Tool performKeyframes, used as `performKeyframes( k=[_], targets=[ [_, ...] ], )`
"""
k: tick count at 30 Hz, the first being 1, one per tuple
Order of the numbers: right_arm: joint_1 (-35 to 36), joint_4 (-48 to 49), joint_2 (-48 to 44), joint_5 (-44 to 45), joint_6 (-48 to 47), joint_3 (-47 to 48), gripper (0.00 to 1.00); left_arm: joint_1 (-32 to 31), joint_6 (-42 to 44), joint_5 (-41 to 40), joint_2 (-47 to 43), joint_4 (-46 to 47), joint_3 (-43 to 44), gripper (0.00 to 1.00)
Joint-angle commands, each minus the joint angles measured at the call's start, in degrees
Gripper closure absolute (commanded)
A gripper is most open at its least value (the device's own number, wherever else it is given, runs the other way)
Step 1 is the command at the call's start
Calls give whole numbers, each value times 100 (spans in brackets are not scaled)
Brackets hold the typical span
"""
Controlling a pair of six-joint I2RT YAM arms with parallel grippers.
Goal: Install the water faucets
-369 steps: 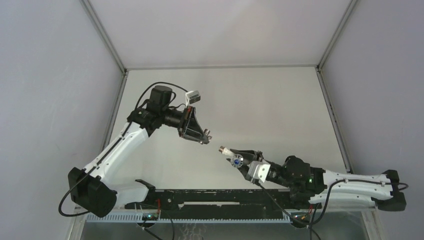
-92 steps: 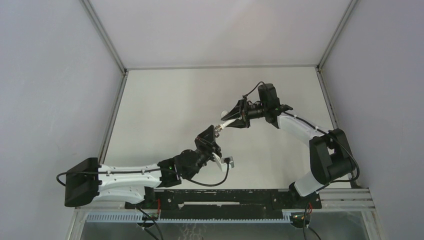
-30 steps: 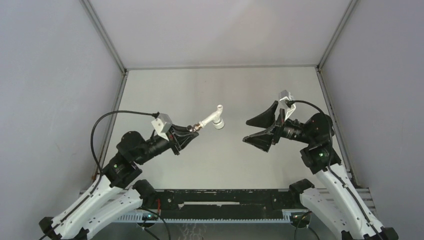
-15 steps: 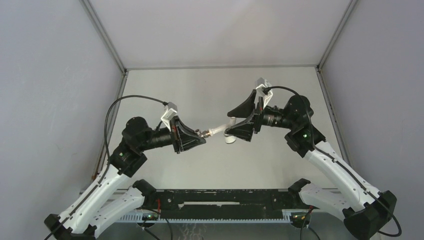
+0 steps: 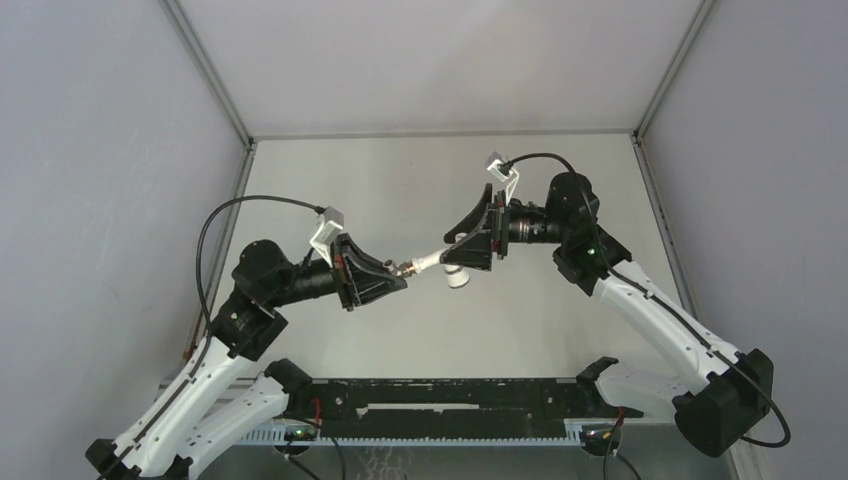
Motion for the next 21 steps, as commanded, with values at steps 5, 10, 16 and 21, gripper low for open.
performKeyframes(
  k=[5, 10, 16, 21],
  targets=[
    [3, 323, 107, -618, 731, 150, 50, 53, 367, -317, -155, 290, 143, 100],
    [1, 362, 192, -675, 1272, 150, 67, 56, 618, -535, -18, 101, 149, 100],
    [-75, 567, 620, -1178, 2858, 149, 94, 30, 1483, -945, 113, -99, -76, 100],
    [-235, 36, 1169, -1640, 3834, 146, 100, -193, 2556, -1722, 197, -153, -311, 100]
  ],
)
